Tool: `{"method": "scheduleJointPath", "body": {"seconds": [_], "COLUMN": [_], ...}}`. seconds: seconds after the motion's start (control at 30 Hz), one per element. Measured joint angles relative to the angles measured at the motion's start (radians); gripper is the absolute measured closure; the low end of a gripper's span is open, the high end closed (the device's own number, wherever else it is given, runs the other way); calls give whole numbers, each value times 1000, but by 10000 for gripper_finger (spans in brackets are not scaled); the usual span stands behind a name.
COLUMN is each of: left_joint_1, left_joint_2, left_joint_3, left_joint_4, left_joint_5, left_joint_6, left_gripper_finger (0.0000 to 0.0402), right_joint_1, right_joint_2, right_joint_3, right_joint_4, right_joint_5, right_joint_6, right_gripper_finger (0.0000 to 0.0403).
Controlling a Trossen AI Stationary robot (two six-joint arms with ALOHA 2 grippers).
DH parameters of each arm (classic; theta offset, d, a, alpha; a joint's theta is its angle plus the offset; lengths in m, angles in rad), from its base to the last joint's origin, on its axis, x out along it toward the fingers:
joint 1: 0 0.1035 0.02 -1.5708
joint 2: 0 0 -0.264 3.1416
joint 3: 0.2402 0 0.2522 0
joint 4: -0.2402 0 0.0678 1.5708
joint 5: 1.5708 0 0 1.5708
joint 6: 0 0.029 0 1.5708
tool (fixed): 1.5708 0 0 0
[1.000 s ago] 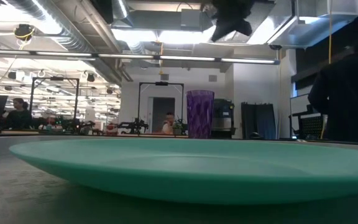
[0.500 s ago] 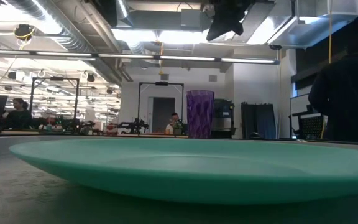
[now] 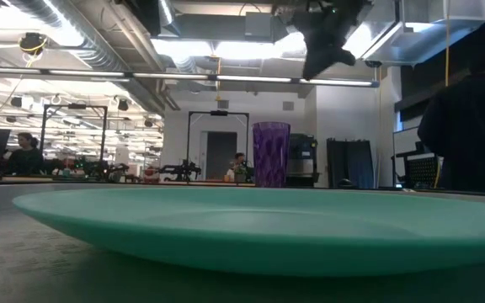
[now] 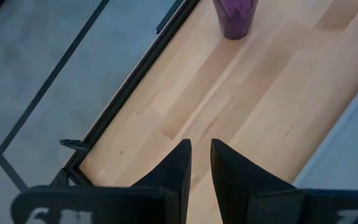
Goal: Pick and place plate/cup/fork/spoon on tray
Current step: Put the orange spoon on the gray tray to the right of the green plate
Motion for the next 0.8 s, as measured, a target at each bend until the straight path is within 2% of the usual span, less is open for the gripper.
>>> {"method": "scheduleJointPath", "body": {"seconds": [0.07,0.23,0.33,0.8], "left_joint_1": [2,4,4,15], "left_joint_2": [0,0,0,0], "left_joint_3": [0,0,0,0], "left_joint_4": [0,1,2,4], "left_joint_5": [0,0,0,-1], "left_joint_6": [0,-1,-1,-2], "left_gripper_finger": [348,348,348,348], "right_joint_1": [-38,-125,-169,-208], "right_joint_2": [0,0,-1,0], "right_joint_3": [0,0,-6,-280], "right_joint_4": [-36,-177,-244,-184], "right_joint_5": [18,154,166,287], "right_joint_6": [54,192,276,359], "right_gripper_finger": [325,308,307,306]}}
